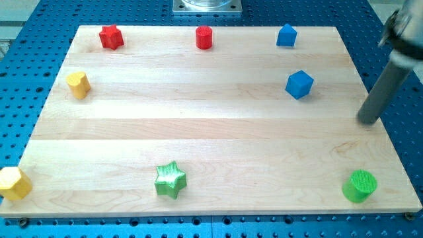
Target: Place the green star between the heart and the red star
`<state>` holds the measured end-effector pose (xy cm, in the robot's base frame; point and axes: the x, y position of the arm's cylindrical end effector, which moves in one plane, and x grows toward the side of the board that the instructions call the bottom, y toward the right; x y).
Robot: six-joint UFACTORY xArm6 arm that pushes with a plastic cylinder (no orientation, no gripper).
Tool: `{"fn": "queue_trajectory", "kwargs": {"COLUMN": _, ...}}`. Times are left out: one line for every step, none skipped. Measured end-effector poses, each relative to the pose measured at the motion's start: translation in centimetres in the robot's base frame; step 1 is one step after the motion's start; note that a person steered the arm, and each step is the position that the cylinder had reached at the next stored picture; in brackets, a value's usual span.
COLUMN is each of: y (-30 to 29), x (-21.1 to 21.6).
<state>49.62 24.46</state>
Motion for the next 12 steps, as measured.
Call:
{"fn": "queue_trajectory", "kwargs": {"y": -12.0, "x": 4.4}}
{"fn": "queue_trajectory", "kwargs": {"y": -17.8, "x": 7.1}}
{"fn": "queue_trajectory", "kwargs": {"y": -18.9, "x": 11.3}}
{"fn": "queue_trajectory", "kwargs": {"y": -20.7, "x": 12.2}}
{"fn": "queue_trajectory", "kwargs": {"y": -28.1, "x": 10.4}}
{"fn": "queue_trajectory", "kwargs": {"y": -30.5, "x": 12.2}}
{"fn": "queue_trajectory", "kwargs": {"y": -35.1, "x": 7.5}}
{"fn": "queue_trajectory", "kwargs": {"y": -35.4, "x": 3.6}}
{"fn": "queue_trajectory", "kwargs": {"y": -34.4, "x": 8.7}}
{"fn": "queue_trajectory", "kwargs": {"y": -39.1, "x": 9.8}}
{"fn": "queue_trajectory", "kwargs": {"y": -43.0, "x": 8.3}}
{"fn": "queue_trajectory", "kwargs": {"y": -39.8, "x": 3.8}}
